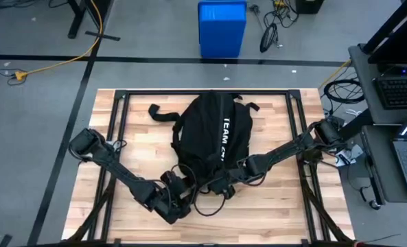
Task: Unpack backpack
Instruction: Open the black backpack
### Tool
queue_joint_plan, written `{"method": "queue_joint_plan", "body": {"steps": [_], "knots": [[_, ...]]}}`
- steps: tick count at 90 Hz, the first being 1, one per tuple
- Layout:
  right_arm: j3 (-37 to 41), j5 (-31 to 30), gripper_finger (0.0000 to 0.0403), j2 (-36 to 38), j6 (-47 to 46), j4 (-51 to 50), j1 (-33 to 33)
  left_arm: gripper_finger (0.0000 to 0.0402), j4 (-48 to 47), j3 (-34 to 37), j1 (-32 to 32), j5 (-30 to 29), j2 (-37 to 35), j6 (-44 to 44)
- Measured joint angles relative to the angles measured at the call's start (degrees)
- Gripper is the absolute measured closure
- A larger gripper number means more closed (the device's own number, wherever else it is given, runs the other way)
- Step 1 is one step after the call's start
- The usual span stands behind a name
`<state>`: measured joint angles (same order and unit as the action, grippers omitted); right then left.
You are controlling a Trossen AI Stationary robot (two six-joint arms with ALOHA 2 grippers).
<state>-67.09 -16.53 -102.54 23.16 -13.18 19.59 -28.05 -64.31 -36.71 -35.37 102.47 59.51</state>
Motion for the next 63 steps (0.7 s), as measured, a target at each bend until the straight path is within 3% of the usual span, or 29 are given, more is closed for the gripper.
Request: {"method": "queue_joint_plan", "body": {"steps": [19, 29, 45, 54, 63], "knots": [[-0.04, 0.0, 0.0403, 0.02, -0.02, -1.15, -0.04, 0.0105, -11.28, -2.54, -0.64, -0.05, -1.94, 0.21], [-0.04, 0.0, 0.0403, 0.02, -0.02, -1.45, -0.04, 0.0104, -16.75, -2.29, -0.98, -3.58, -1.94, 0.17], [-0.04, 0.08, 0.0403, 0.02, -0.81, -1.63, -0.14, 0.0104, -13.32, -1.59, -0.91, -8.0, -0.18, -2.76], [-0.04, 0.52, 0.0403, 0.02, -1.05, -2.0, -0.43, 0.0104, -9.41, -1.62, -1.52, -12.97, 1.24, -7.85], [-0.04, 1.82, 0.0403, 0.02, -1.5, -2.08, -0.81, 0.0104, -5.61, -1.62, -1.69, -14.04, 3.16, -14.07]]}}
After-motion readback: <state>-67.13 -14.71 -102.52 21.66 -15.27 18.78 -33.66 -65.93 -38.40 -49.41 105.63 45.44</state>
